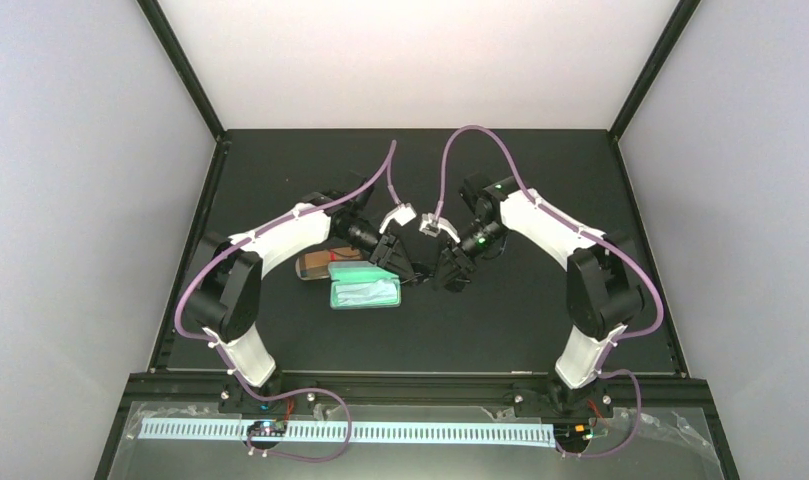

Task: Organize the sunglasses
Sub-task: Fold the sunglasses.

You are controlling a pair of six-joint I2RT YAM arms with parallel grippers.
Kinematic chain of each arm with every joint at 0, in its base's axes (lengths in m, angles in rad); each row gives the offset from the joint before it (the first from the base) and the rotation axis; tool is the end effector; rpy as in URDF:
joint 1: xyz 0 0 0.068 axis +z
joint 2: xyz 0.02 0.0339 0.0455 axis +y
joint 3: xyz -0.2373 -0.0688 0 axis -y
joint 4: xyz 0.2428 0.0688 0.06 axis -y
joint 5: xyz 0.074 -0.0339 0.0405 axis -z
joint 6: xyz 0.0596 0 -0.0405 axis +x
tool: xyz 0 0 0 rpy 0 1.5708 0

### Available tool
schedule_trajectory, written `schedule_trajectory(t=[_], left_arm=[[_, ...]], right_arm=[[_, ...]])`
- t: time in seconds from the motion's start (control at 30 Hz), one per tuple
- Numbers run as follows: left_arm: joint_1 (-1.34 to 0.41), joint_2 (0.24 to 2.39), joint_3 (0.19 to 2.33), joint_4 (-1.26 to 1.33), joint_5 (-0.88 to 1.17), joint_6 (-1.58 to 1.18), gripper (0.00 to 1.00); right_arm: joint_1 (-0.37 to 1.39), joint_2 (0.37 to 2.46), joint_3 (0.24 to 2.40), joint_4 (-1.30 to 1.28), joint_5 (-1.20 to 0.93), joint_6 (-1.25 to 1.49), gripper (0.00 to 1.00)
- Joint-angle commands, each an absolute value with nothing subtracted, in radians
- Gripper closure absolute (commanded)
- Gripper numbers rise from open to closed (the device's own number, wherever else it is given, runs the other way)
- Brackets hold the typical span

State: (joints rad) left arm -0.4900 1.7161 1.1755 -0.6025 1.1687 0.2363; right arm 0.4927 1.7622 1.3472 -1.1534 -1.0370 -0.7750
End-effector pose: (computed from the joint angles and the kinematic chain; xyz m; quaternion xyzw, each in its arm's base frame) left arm 0.2687 -0.2055 0.1862 0.3990 0.7203 -0.5572 0.1074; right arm 0.2504 0.1927 0.1992 -0.5149 0.6995 0.4905 0.0707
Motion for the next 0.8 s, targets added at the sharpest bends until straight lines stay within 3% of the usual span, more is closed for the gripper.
schedule_trajectory(t=[0.0,0.37,0.57,0.77], left_arm=[[-0.483,1.698,1.186,-0.624,1.194,0.268,0.51],[-0.457,1.645,1.187,-0.664,1.159,0.345,0.40],[-0.355,1.567,1.234,-0.691,1.107,0.359,0.36],[-0.138,1.489,1.302,-0.650,1.028,0.328,0.35]], right_arm=[[0.471,1.731,1.309,-1.201,-0.993,-0.857,0.86],[0.423,1.691,1.266,-1.180,-0.936,-0.851,0.87],[0.445,1.607,1.221,-0.941,-0.827,-0.664,0.85],[0.608,1.572,1.193,-0.683,-0.614,-0.543,0.83]])
